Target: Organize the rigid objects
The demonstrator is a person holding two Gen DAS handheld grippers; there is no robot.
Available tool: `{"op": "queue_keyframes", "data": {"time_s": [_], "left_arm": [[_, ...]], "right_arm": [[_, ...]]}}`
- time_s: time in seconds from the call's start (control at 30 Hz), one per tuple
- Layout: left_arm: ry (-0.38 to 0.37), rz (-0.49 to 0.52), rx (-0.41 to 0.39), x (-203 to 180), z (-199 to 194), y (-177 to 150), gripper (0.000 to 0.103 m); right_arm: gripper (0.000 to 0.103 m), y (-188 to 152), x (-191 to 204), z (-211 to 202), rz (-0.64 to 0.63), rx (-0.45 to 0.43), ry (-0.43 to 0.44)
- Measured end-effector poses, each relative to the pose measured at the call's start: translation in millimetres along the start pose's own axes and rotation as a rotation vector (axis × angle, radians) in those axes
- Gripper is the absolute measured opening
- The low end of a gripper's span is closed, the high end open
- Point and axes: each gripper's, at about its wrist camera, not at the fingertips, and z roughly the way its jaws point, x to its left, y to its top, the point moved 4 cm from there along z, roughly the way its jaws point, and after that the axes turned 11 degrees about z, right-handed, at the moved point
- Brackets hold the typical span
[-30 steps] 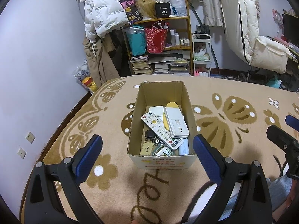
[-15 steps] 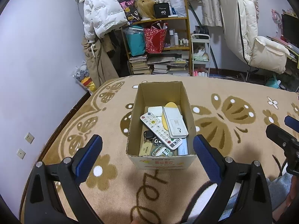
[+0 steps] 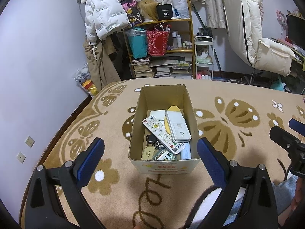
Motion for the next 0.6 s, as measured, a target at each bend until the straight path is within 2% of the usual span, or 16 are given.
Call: {"op": "queue_keyframes", "data": {"time_s": [0.6], "left_arm": [[-0.011,-0.016,0.013,2.6,0.3,-1.4,0.097]], "right_arm": [[0.103,-0.5,-4.2,-0.5,0.004,0.001,0.001]]}}
